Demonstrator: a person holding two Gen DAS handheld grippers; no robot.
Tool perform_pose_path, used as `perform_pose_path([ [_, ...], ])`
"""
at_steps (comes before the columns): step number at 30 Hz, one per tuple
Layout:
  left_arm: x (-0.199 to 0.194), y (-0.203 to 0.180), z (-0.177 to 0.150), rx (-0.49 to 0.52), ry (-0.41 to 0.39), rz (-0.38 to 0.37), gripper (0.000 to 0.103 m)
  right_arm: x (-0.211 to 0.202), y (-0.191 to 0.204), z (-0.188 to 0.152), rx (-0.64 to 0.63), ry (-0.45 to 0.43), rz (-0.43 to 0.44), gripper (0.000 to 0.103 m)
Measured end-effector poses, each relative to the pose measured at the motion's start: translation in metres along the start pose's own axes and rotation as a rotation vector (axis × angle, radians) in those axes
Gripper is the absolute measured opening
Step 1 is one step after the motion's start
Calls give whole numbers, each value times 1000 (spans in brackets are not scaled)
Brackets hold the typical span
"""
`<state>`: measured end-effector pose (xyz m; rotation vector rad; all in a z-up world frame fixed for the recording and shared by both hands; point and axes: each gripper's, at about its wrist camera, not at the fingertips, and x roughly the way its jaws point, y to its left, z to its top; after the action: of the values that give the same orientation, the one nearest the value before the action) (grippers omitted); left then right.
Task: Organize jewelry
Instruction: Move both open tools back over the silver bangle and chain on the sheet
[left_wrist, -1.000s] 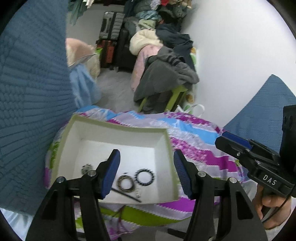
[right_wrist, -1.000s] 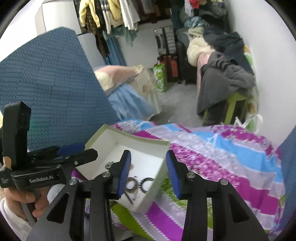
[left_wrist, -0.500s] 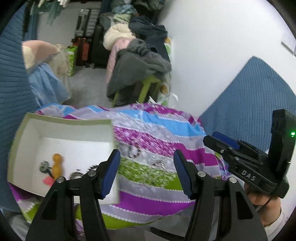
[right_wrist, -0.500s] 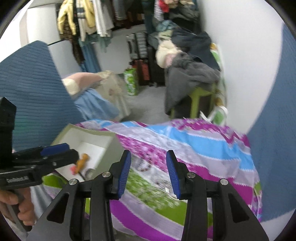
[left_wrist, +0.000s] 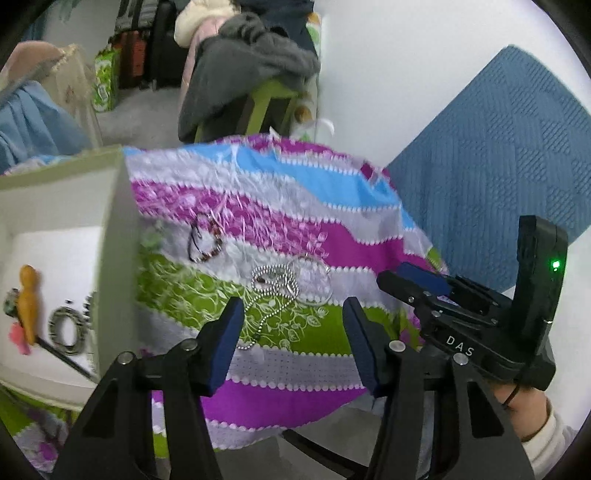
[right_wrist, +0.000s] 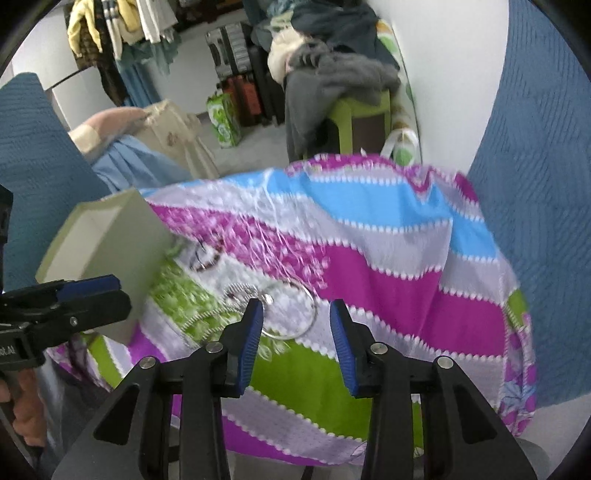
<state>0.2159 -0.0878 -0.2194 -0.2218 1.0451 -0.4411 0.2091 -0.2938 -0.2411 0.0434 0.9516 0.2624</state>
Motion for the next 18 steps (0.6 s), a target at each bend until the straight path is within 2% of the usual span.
perform_pose_path([
  [4, 32, 3, -4, 6, 52, 35, 56, 18, -8, -6, -12, 30, 5, 32],
  [10, 66, 8, 0, 21, 83, 43, 48, 37, -17, -7, 3, 59, 24, 32],
  [15, 83, 11, 11, 9, 74, -8, 47, 49, -22, -4, 10, 75, 44, 32],
  [18, 96, 8, 16, 34, 93, -3, 43, 57, -25, -2, 15, 90, 49, 32],
])
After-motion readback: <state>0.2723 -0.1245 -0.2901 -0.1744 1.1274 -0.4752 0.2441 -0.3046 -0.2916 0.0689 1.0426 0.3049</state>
